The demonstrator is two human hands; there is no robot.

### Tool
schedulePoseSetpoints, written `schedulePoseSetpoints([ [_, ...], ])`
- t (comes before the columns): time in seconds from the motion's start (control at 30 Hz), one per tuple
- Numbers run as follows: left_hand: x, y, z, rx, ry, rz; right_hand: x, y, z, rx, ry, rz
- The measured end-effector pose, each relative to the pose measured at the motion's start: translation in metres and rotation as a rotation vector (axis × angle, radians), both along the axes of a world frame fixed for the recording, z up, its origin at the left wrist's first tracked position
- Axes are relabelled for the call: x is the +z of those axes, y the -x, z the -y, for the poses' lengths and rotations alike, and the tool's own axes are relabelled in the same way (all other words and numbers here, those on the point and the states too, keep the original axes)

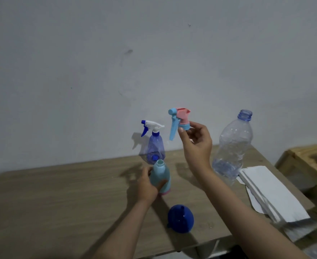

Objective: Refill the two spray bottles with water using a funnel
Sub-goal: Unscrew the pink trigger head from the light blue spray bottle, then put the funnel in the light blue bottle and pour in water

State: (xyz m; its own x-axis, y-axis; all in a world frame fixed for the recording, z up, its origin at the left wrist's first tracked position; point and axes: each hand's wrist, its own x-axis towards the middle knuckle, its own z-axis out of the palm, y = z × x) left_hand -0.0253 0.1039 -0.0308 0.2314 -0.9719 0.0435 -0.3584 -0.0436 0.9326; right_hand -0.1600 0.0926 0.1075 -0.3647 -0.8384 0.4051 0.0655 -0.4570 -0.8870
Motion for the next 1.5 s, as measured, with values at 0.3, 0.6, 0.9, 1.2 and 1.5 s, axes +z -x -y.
schedulePoseSetpoints([
  [0.3,0.007,0.000,-0.007,0.041,0.036,0.131,-0.121,0.050,-0.046,-0.180,-0.420,-0.158],
  [0.6,0.000,0.003,-0.003,0.042,-0.009,0.101,-0.180,0.060,-0.046,-0.156,-0.665,-0.445],
  [0.9,-0.009,0.002,0.001,0.038,-0.014,0.107,-0.184,0.067,-0.037,-0.182,-0.614,-0.657],
  [1.2,-0.014,-0.001,0.001,0.082,-0.022,0.137,-0.161,0.067,-0.057,0.481,-0.449,-1.164],
  [1.5,-0.007,0.003,-0.001,0.061,-0.011,0.118,-0.155,0.065,-0.052,0.553,-0.471,-1.261],
])
